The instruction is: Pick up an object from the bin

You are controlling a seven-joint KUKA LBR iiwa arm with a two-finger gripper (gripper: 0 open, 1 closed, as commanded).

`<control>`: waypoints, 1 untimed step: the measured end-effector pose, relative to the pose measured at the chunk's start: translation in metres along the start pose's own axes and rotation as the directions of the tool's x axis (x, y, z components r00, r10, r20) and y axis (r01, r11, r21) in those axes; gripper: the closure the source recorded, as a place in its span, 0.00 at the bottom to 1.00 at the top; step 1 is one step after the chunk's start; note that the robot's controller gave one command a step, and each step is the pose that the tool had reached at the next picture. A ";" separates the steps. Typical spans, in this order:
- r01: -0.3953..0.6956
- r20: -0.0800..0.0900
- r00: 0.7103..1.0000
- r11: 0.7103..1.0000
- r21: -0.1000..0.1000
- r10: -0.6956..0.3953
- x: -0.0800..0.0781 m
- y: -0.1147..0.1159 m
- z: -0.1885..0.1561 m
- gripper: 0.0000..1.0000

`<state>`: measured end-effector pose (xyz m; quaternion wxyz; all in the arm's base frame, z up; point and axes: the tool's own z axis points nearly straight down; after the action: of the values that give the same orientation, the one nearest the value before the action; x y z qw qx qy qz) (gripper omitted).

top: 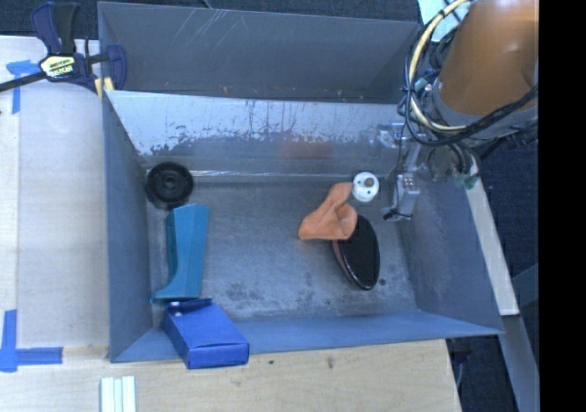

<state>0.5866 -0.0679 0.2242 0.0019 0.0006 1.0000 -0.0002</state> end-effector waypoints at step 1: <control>-0.065 0.004 0.998 0.998 0.000 0.065 0.000 0.013 0.084 0.00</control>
Offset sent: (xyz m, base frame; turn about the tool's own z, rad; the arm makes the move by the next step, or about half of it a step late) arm 0.0006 0.0283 -0.0642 0.0979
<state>0.5866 -0.0544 0.1403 0.0037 0.0329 0.9995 0.0000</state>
